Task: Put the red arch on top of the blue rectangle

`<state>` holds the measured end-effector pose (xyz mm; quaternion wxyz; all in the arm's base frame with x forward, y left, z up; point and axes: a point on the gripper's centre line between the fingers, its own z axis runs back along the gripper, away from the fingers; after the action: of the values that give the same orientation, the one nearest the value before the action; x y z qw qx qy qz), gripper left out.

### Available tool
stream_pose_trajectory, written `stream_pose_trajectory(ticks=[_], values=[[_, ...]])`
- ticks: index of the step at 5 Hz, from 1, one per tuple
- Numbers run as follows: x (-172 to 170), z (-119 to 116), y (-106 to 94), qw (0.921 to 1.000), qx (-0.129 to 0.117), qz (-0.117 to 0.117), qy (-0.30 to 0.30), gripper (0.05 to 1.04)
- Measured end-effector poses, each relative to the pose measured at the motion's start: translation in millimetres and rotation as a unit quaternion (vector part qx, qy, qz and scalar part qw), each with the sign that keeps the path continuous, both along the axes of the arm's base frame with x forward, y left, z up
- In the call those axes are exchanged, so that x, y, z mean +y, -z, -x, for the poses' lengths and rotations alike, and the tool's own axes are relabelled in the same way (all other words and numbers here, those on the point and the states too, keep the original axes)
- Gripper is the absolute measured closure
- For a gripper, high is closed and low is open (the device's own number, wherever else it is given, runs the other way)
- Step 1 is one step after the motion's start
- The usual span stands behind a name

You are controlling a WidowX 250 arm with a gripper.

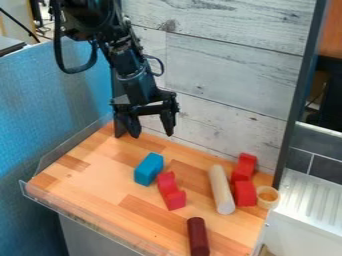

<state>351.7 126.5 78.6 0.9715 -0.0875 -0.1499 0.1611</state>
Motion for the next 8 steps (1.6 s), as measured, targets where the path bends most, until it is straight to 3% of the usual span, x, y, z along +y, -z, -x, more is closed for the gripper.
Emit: stream_pose_trajectory(ticks=[1,2,3,4,5,6,7,8], values=[[-1,1,12.8,0.9999,0.014,0.008,0.001,0.083],[-6,-20,26.8,0.9985,-0.006,-0.002,0.055,0.083],[-16,-41,39.9,0.9894,-0.009,-0.023,0.143,0.083],[-25,-66,53.9,0.9673,-0.014,-0.070,0.244,0.083],[-46,-79,57.7,0.9324,-0.013,-0.100,0.347,0.083],[-57,-74,69.1,0.8979,-0.020,-0.123,0.422,0.083],[-72,-70,75.4,0.8677,-0.035,-0.122,0.481,0.083],[-77,-68,68.6,0.8351,-0.058,-0.134,0.530,0.083]])
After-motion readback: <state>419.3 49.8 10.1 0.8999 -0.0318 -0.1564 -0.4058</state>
